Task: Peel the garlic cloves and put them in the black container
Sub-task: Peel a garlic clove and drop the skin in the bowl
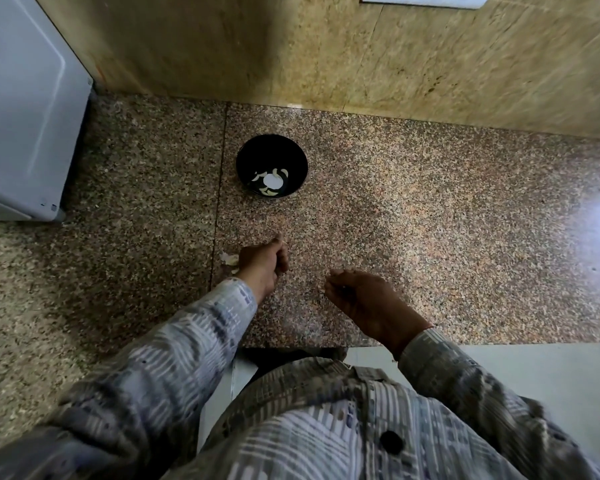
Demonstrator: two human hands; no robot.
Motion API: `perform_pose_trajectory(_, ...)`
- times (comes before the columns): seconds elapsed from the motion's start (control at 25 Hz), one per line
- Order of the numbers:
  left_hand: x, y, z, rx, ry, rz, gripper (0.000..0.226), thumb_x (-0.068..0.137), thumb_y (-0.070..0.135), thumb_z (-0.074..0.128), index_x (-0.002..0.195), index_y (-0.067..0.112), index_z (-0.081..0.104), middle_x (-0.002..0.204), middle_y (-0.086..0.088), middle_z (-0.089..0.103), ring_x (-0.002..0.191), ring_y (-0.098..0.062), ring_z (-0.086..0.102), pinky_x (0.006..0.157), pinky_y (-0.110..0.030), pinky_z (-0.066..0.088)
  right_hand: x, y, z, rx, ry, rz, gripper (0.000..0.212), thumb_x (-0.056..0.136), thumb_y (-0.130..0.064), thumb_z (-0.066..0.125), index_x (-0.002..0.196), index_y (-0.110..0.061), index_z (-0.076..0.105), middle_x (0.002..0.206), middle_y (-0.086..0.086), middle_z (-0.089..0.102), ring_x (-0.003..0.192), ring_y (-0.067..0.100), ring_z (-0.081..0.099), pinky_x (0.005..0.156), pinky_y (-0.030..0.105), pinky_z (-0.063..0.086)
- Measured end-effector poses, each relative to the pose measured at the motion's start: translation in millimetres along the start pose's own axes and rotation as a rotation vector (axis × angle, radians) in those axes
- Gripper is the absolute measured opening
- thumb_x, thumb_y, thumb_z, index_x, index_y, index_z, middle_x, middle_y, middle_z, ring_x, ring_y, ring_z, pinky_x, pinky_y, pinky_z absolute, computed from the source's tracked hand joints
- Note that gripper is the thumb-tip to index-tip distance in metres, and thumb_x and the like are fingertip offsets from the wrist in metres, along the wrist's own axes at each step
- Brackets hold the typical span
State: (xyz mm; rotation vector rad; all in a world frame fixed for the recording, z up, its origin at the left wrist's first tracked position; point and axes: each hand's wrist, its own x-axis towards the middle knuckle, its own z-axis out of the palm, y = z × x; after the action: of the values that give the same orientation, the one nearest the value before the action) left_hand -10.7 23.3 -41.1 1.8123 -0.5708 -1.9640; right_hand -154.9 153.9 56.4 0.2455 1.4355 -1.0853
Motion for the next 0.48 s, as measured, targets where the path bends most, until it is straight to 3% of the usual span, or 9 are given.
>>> perform_pose_trajectory(0.08,-7,-15,-12,0.472,-0.035,0.278,0.009,0.087,0.024,0.081,0.087,0.016,0.077,0.080,0.004,0.076,0.065,-0.011,0.068,0.071,-0.027,0.061,1,-1,-3,0.002,-0.001,-0.003,0.013,0.094,0.011,0.060,0.101,0.003,0.067,0.088,0.013,0.069,0.080,0.024,0.069,0.066,0.030,0.062)
perform_pose_trajectory(0.16,-18,-26,-20,0.949,-0.125,0.620,0.016,0.083,0.027,0.084,0.097,0.021,0.080,0.090,0.014,0.073,0.078,-0.006,0.068,0.075,-0.017,0.053,1,-1,-5,0.008,-0.007,-0.008,0.013,0.094,0.012,0.059,0.095,0.001,0.067,0.085,0.012,0.069,0.080,0.024,0.069,0.071,0.032,0.063)
perform_pose_trajectory(0.2,-21,-31,-21,1.066,-0.151,0.742,0.023,0.081,0.030,0.085,0.101,0.020,0.081,0.093,0.012,0.072,0.082,-0.008,0.067,0.076,-0.017,0.050,2,0,-5,0.004,-0.008,-0.009,0.015,0.093,0.012,0.060,0.091,-0.001,0.067,0.083,0.011,0.069,0.079,0.024,0.069,0.072,0.033,0.062)
perform_pose_trajectory(0.36,-19,-39,-18,1.241,-0.143,0.990,0.029,0.084,0.028,0.079,0.109,0.013,0.080,0.111,-0.011,0.074,0.096,-0.027,0.070,0.086,-0.031,0.054,0,5,-2,-0.085,-0.023,-0.002,0.013,0.094,0.010,0.061,0.094,-0.001,0.067,0.083,0.011,0.070,0.076,0.023,0.070,0.071,0.032,0.062)
perform_pose_trajectory(0.48,-19,-44,-14,1.277,-0.098,1.068,0.016,0.089,0.024,0.069,0.090,0.014,0.081,0.100,-0.011,0.074,0.086,-0.027,0.069,0.079,-0.035,0.057,0,5,0,-0.121,-0.026,-0.001,0.011,0.093,0.009,0.062,0.099,0.002,0.067,0.087,0.014,0.070,0.078,0.024,0.070,0.073,0.033,0.063)
